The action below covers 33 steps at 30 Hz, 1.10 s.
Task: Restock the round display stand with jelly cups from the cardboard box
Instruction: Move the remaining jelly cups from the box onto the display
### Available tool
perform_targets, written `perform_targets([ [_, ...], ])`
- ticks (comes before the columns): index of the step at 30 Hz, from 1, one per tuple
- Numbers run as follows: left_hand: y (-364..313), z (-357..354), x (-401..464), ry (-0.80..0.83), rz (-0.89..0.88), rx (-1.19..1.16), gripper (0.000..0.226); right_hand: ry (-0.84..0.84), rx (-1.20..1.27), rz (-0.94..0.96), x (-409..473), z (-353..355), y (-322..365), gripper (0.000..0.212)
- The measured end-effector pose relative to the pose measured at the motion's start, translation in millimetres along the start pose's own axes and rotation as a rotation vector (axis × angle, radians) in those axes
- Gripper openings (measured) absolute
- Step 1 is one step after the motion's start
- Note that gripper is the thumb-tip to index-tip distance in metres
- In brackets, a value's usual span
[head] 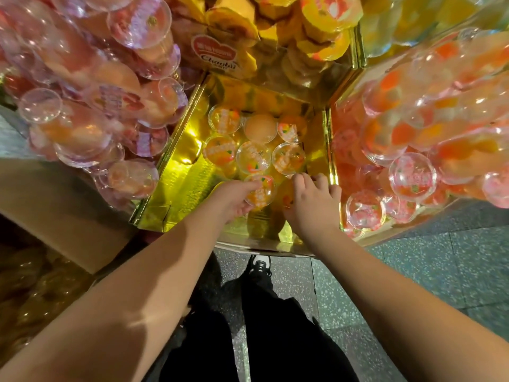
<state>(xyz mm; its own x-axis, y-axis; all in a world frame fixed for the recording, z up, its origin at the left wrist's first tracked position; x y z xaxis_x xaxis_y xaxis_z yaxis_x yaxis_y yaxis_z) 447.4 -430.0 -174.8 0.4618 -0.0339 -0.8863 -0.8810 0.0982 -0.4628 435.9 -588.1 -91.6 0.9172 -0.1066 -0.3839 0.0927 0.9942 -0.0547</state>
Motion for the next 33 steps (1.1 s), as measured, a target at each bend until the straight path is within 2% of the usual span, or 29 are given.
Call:
perform_targets([
  [10,1.6,-5.0,5.9,-0.026,-0.089,0.043,0.047,0.033,-0.103,0.002,3.8,-8.7,0.9,0.037],
  [17,-1.8,-11.5,1.7,-0.040,-0.132,0.061,0.047,0.037,-0.117,0.005,-0.9,-8.6,0.3,0.041],
  [23,5.4,4.9,-18.5,0.002,-0.100,0.162,0.068,0.057,-0.124,0.034,-20.4,-4.0,2.9,0.051],
  [26,11.2,27.4,-45.2,0.031,-0.140,0.142,0.054,0.007,-0.022,0.041,-42.3,11.3,9.6,0.051],
  [31,10.5,99.1,-112.7,-0.021,-0.279,-0.116,0.005,0.023,0.108,0.193,-68.4,34.8,58.4,0.044],
  [33,12.5,139.5,-138.6,-0.091,-0.316,-0.137,0.004,0.033,0.152,0.279,-71.7,49.4,93.9,0.044],
])
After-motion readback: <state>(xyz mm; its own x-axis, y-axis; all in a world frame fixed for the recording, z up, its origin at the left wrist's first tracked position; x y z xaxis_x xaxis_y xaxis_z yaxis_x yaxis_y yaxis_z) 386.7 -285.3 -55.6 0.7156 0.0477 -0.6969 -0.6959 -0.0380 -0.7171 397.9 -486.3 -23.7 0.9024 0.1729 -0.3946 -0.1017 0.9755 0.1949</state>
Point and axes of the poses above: each hand's wrist, its own x-axis towards the middle knuckle, its own z-axis out of the back of the hand, y = z × x, the point moved 8 cm from there along x, towards the middle knuckle, and after that the axes turned 4 degrees about -z, right-handed, at the moved point
